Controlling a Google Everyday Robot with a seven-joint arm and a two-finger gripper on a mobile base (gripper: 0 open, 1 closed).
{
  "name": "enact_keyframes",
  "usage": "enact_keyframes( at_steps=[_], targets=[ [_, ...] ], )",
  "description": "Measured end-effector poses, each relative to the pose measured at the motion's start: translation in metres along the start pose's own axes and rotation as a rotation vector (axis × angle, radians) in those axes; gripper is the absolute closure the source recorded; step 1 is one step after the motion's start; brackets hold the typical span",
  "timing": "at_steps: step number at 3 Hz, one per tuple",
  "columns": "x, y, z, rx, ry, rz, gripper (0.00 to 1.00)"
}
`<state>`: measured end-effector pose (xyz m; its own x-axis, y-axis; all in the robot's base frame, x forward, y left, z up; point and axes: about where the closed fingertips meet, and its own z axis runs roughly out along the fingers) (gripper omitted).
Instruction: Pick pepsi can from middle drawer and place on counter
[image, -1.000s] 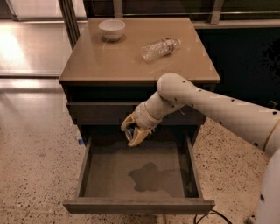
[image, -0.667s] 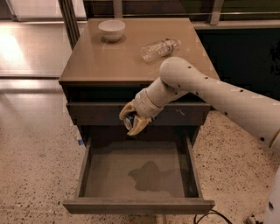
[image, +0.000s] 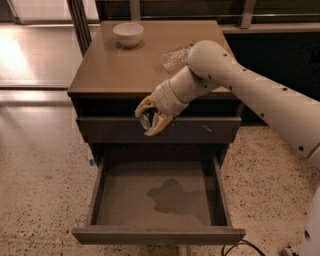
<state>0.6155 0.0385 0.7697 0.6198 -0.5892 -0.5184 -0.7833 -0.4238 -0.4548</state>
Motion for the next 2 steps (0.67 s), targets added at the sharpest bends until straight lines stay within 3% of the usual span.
enact_keyframes(
  at_steps=[1, 2],
  targets=[
    [-0.009, -0.004, 0.0, -0.003, -0.023, -0.022, 1.0],
    [-0.03, -0.03, -0.016, -0.009, -0.066, -0.11, 1.0]
  ],
)
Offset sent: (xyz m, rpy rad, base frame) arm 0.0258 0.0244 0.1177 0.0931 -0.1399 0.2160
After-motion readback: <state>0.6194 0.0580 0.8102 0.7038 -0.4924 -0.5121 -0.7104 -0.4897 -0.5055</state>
